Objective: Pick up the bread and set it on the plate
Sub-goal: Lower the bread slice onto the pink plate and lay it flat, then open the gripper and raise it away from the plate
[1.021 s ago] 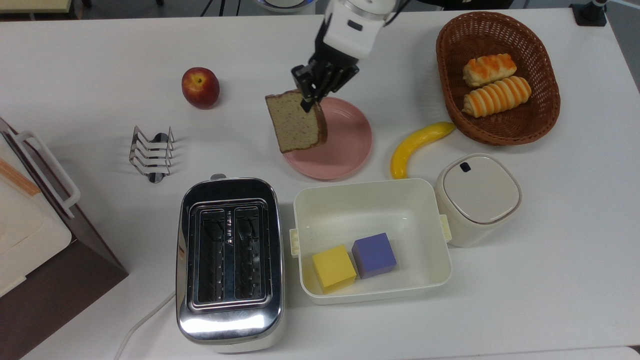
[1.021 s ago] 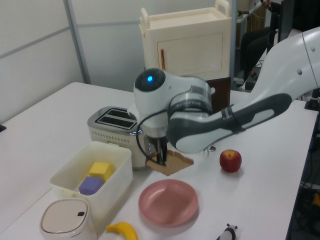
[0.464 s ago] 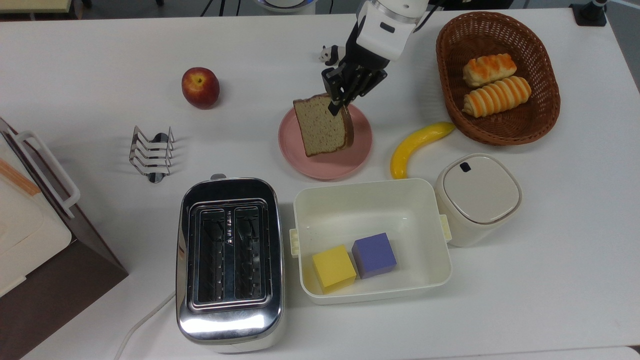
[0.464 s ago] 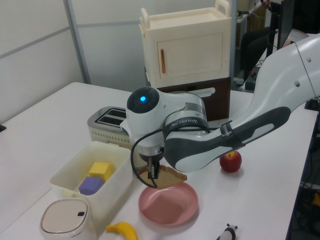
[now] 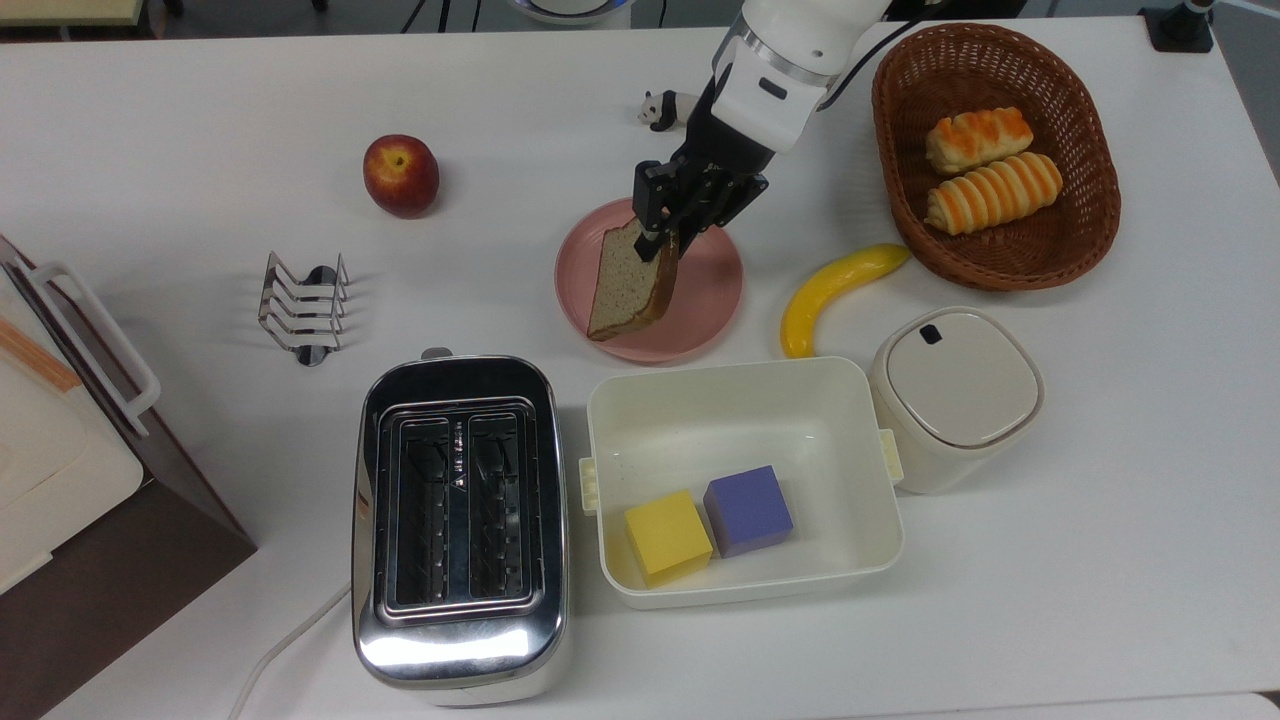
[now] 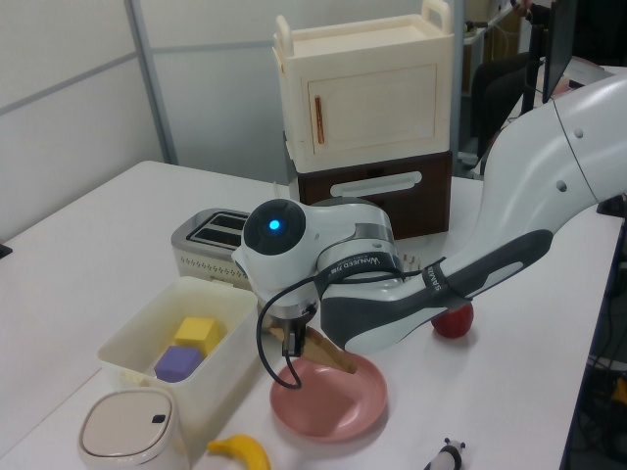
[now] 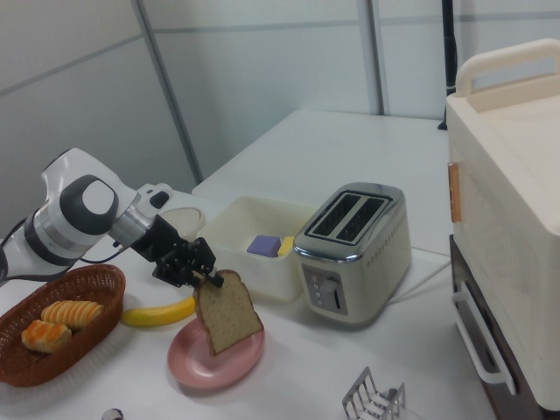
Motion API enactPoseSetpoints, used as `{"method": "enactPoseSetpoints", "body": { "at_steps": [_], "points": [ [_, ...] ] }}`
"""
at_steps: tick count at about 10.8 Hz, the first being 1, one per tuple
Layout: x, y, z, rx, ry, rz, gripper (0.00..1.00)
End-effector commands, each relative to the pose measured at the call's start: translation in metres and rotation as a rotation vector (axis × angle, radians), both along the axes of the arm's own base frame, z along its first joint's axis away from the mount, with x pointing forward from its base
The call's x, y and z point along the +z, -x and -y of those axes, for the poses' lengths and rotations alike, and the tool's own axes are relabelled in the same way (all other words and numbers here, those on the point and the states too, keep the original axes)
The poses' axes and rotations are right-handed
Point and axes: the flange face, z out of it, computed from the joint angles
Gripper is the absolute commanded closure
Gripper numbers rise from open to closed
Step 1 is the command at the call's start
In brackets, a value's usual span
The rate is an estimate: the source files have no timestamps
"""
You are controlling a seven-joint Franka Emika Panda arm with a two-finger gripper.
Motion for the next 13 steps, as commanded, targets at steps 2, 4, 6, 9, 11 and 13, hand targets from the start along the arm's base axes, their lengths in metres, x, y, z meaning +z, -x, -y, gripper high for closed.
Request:
{"method": "enactPoseSetpoints", "body": {
  "at_steps": [2, 4, 6, 9, 11, 13],
  "points": [
    [0.003, 0.009, -0.021, -0.085, -0.03, 0.061, 0.0],
    [0.008, 0.031, -0.045, -0.105, -0.008, 0.031, 0.0],
    [0.016, 0.041, -0.057, -0.127, -0.024, 0.019, 0.0],
    [0.079, 0.017, -0.026, -0.299, -0.229, 0.062, 0.0],
    [0.114, -0.006, 0.029, -0.45, -0.37, 0.059, 0.0],
    [0.121, -0.016, 0.076, -0.546, -0.416, 0.066, 0.0]
  ]
}}
